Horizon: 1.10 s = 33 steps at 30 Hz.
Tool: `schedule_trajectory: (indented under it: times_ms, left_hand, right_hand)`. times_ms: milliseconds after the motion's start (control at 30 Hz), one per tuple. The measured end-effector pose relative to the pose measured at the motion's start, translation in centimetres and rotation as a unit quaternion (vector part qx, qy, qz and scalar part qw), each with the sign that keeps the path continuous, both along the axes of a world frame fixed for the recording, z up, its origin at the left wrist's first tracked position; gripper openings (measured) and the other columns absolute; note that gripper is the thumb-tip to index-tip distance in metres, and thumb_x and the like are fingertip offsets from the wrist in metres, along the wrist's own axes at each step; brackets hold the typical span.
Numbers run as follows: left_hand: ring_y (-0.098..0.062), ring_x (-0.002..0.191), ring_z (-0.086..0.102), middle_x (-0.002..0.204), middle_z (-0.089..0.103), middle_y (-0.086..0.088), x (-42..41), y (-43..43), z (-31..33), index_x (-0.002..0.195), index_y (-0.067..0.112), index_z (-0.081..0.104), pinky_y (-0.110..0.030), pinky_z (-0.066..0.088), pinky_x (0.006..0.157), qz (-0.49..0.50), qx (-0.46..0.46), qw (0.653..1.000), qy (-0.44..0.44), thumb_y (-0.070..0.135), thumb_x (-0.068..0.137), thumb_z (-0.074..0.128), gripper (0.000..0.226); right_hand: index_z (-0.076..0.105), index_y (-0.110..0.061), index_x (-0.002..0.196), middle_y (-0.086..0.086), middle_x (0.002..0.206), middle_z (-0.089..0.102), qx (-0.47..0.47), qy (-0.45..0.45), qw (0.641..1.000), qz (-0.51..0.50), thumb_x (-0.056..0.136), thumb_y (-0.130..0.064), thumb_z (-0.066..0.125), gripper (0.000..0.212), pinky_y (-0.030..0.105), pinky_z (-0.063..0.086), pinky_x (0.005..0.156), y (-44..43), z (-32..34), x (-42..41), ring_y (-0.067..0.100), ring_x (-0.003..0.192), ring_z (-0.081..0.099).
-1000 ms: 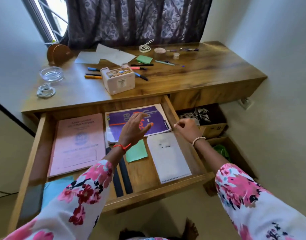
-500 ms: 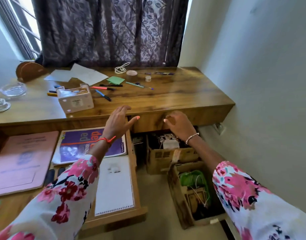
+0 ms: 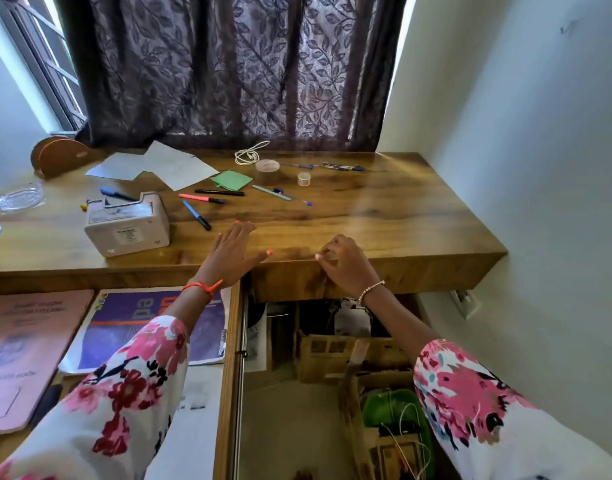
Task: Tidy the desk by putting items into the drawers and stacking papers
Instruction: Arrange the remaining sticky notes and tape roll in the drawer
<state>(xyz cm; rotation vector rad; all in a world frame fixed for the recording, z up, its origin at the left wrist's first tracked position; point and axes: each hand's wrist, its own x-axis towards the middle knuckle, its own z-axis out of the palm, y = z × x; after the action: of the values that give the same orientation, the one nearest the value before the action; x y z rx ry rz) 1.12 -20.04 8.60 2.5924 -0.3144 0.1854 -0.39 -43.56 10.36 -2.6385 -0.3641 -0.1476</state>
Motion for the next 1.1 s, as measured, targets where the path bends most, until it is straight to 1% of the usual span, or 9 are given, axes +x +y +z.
schedule_trajectory:
  times_ms: [233, 467, 700, 800, 900, 933, 1000, 1033, 1100]
  left_hand:
    - [-0.027, 0.142, 0.013, 0.151, 0.024, -0.010, 5.1, 0.5, -2.9, 0.140, 0.009, 0.030, -0.046, 0.011, 0.114, 0.043, -0.012, 0.996, 0.073, 0.041, 0.089, 0.053, 0.064]
    - [-0.028, 0.141, 0.016, 0.152, 0.020, -0.011, 8.3, 1.0, -3.9, 0.142, 0.009, 0.025, -0.047, 0.015, 0.115, 0.083, -0.011, 0.990, 0.112, 0.034, 0.086, 0.061, 0.072]
    - [-0.026, 0.142, 0.013, 0.153, 0.017, -0.011, 11.4, 0.1, -4.9, 0.144, 0.008, 0.021, -0.042, 0.015, 0.114, 0.104, 0.008, 0.983, 0.152, 0.030, 0.084, 0.064, 0.077]
    - [-0.025, 0.143, 0.011, 0.153, 0.016, -0.010, 13.9, 0.3, -5.5, 0.144, 0.008, 0.022, -0.044, 0.018, 0.115, 0.102, 0.010, 0.982, 0.159, 0.029, 0.082, 0.066, 0.079]
    - [-0.026, 0.142, 0.014, 0.153, 0.016, -0.008, 16.1, 0.6, -5.7, 0.144, 0.011, 0.022, -0.044, 0.019, 0.115, 0.105, 0.021, 0.978, 0.180, 0.033, 0.083, 0.065, 0.077]
    - [-0.026, 0.141, 0.017, 0.153, 0.017, -0.009, 16.8, 0.8, -5.8, 0.143, 0.011, 0.023, -0.042, 0.020, 0.115, 0.109, 0.021, 0.978, 0.178, 0.034, 0.084, 0.064, 0.076]
    - [-0.027, 0.139, 0.022, 0.153, 0.019, -0.010, 18.0, 1.2, -6.1, 0.142, 0.010, 0.025, -0.038, 0.020, 0.114, 0.115, 0.009, 0.982, 0.149, 0.034, 0.086, 0.061, 0.072]
    - [-0.027, 0.140, 0.022, 0.153, 0.018, -0.011, 18.1, 1.4, -6.2, 0.143, 0.009, 0.025, -0.036, 0.018, 0.114, 0.113, 0.010, 0.984, 0.134, 0.037, 0.087, 0.059, 0.071]
    - [-0.023, 0.142, 0.014, 0.155, 0.014, -0.010, 18.6, 1.8, -6.6, 0.145, 0.010, 0.021, -0.036, 0.010, 0.115, 0.110, 0.028, 0.984, 0.135, 0.057, 0.084, 0.047, 0.081]
  right_hand:
    - [0.063, -0.004, 0.102, 0.011, 0.108, 0.055, -0.031, 0.065, 0.997, 0.026, 0.093, -0.027, 0.048, 0.028, 0.039, 0.042, 0.094, 0.4, -1.6, 6.7, 0.025, 0.106, 0.049]
    - [0.066, -0.003, 0.096, 0.014, 0.102, 0.059, -0.007, 0.077, 0.996, 0.054, 0.091, -0.023, 0.051, 0.026, 0.039, 0.043, 0.092, 0.7, -1.6, 12.1, 0.026, 0.101, 0.053]
    - [0.067, 0.000, 0.093, 0.012, 0.092, 0.061, 0.013, 0.092, 0.991, 0.093, 0.092, -0.022, 0.050, 0.028, 0.031, 0.041, 0.073, 1.2, -1.9, 18.2, 0.024, 0.085, 0.056]
    - [0.063, 0.001, 0.078, -0.002, 0.069, 0.050, 0.026, 0.093, 0.988, 0.121, 0.091, -0.018, 0.052, 0.026, 0.030, 0.034, 0.065, 1.6, -1.6, 21.5, 0.019, 0.072, 0.048]
    - [0.066, -0.007, 0.078, -0.015, 0.060, 0.036, 0.041, 0.085, 0.986, 0.140, 0.091, -0.015, 0.051, 0.021, 0.029, 0.032, 0.063, 2.3, -1.0, 25.2, 0.016, 0.064, 0.043]
    - [0.064, -0.013, 0.070, -0.015, 0.058, 0.036, 0.046, 0.081, 0.985, 0.145, 0.091, -0.014, 0.050, 0.025, 0.030, 0.030, 0.061, 2.6, -0.9, 26.4, 0.013, 0.058, 0.041]
    - [0.045, -0.025, 0.052, -0.009, 0.054, 0.036, 0.050, 0.077, 0.984, 0.154, 0.091, -0.014, 0.050, 0.040, 0.033, 0.031, 0.059, 3.4, -1.0, 28.9, 0.010, 0.053, 0.036]
    - [0.042, -0.022, 0.051, -0.005, 0.055, 0.038, 0.051, 0.079, 0.983, 0.155, 0.091, -0.016, 0.050, 0.042, 0.037, 0.033, 0.061, 3.7, -1.0, 29.7, 0.012, 0.054, 0.037]
    - [0.055, -0.007, 0.060, 0.009, 0.066, 0.052, 0.050, 0.092, 0.981, 0.163, 0.091, -0.016, 0.050, 0.032, 0.041, 0.040, 0.069, 4.7, -1.1, 31.6, 0.021, 0.066, 0.047]
